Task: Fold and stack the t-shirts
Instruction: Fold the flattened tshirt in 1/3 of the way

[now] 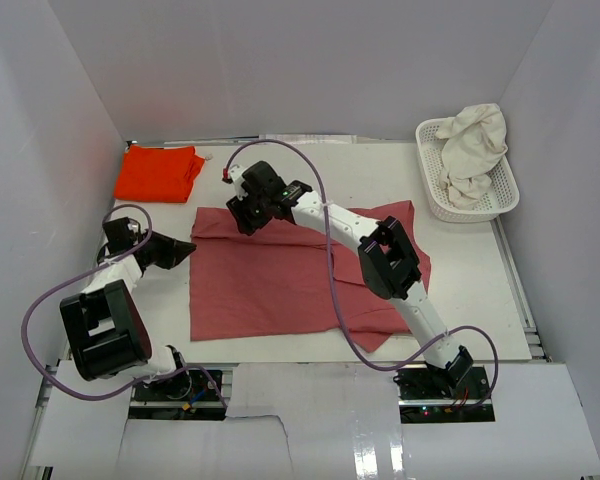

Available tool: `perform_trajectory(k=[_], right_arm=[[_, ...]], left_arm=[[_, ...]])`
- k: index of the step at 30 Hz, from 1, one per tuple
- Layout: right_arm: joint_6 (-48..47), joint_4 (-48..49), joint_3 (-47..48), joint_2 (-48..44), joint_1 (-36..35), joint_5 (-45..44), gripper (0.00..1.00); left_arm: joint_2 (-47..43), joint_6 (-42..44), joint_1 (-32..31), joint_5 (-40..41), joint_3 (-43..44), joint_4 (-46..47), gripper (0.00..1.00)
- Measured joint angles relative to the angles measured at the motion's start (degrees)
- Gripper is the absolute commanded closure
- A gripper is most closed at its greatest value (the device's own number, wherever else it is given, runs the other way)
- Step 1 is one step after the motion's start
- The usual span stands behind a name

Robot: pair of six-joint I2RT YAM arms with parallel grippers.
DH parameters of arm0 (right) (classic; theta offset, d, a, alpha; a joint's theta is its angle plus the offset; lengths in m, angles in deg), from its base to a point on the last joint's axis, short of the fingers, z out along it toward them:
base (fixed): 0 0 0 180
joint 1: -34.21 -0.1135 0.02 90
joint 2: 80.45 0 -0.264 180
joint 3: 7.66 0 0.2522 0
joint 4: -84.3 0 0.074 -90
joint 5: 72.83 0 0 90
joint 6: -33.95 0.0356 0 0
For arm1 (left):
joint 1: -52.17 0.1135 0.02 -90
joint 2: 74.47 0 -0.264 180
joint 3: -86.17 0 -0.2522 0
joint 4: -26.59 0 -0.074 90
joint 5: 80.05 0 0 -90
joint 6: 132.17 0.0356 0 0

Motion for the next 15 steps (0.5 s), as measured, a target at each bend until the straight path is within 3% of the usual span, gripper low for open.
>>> perform_trajectory(k=[4,15], right_arm=[[-2.4,-0.7,1.7,3.2,-0.6,-0.6,0.50],[-6.2,-0.8,1.7,5.4,-2.3,-0.8,0.50]], left_arm=[[2.4,0.2,0.0,-1.6,0.6,1.7,0.80],[4.8,-0.3,0.0,-1.3,-0.2,4.0,0.80]])
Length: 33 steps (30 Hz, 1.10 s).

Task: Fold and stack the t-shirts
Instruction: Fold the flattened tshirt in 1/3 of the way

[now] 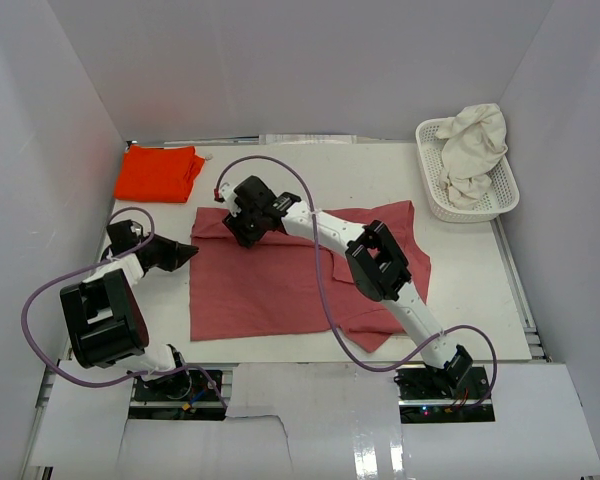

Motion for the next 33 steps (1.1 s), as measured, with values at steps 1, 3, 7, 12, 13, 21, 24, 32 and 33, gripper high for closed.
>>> perform_trajectory(k=[1,3,7,12,13,21,24,32,33], right_arm=[[-0.3,0.2,0.0,0.1,-0.2,0.0,0.50],[-1.2,1.0,0.0,0.2,-0.4,-0.1,0.49],[-3.0,3.3,-0.1,0.7,-0.8,-0.5,0.48],[-6.6,9.3,-2.6,0.7,-1.3,-0.7,0.43],[-7.5,10.4,-3.5,0.7,-1.4,-1.0,0.43],[-13.0,14.1,-4.7,0.8,-2.0,-0.6,0.42],[-13.8,15.3,-4.7,0.8,-2.1,-0.4,0.46],[-14.8,16.4,-2.4,2.3,-2.2,0.0,0.53],[-14.8,16.4,-1.9,2.7,-2.2,0.0,0.53]], left_arm=[[0.0,-0.2,0.0,0.1,-0.3,0.2,0.80],[0.1,-0.4,0.0,0.2,-0.6,0.2,0.80],[0.1,-0.5,0.0,0.4,-0.9,0.8,0.80],[0.1,-1.1,0.0,0.9,-1.7,1.1,0.80],[0.1,-1.3,0.0,1.0,-1.9,1.3,0.80],[-0.1,-1.9,0.0,1.6,-2.3,1.5,0.80],[-0.2,-1.9,0.0,1.6,-2.3,1.5,0.80],[-0.2,-1.7,0.0,1.6,-2.3,1.5,0.80],[-0.2,-1.7,0.0,1.6,-2.3,1.5,0.80]])
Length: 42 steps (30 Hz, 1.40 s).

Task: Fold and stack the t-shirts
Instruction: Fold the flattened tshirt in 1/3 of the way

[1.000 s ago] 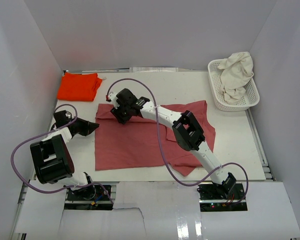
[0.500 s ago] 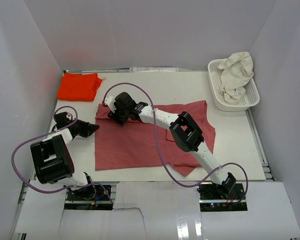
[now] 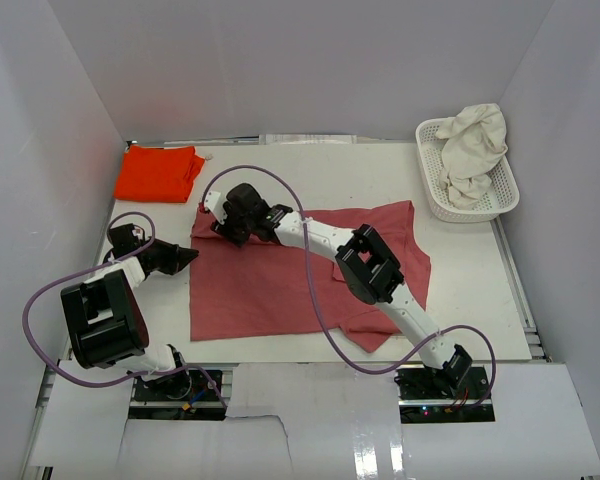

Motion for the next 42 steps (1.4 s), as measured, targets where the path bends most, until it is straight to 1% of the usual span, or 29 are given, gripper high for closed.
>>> perform_trajectory(k=[6,7,8,9,10,12,17,21,29,42], right_arm=[[0.0,0.0,1.0,2.3,0.0,0.8,0.57],[0.0,-0.1,1.2,2.4,0.0,0.9,0.60],[-0.1,-0.1,1.3,2.4,0.0,1.0,0.73],[-0.5,-0.1,1.5,2.4,0.0,1.0,0.77],[-0.4,-0.2,1.5,2.4,0.0,1.1,0.77],[-0.3,-0.1,1.5,2.4,0.0,1.1,0.83],[-0.3,0.0,1.4,2.4,0.0,1.4,0.92],[-0.3,0.7,0.2,2.1,0.0,1.8,0.92],[-0.1,0.8,-4.0,-1.5,-1.1,2.5,0.92],[0.1,0.7,-5.2,-4.8,-2.4,3.5,0.92]], left_arm=[[0.0,0.4,0.1,0.1,0.0,0.0,0.80],[0.0,0.4,0.2,0.1,0.0,0.0,0.80],[0.0,0.4,0.2,0.1,0.0,0.0,0.80],[0.0,0.5,0.3,0.1,0.0,0.0,0.80],[0.0,0.5,0.3,0.1,0.0,0.0,0.80],[0.0,0.6,0.6,0.0,0.0,0.0,0.80],[0.0,0.9,0.7,0.1,0.0,0.0,0.80],[0.0,0.9,0.8,0.1,0.0,0.0,0.80],[0.0,1.1,1.0,0.2,0.0,0.0,0.80],[0.0,1.8,1.2,0.8,0.0,-0.1,0.80]])
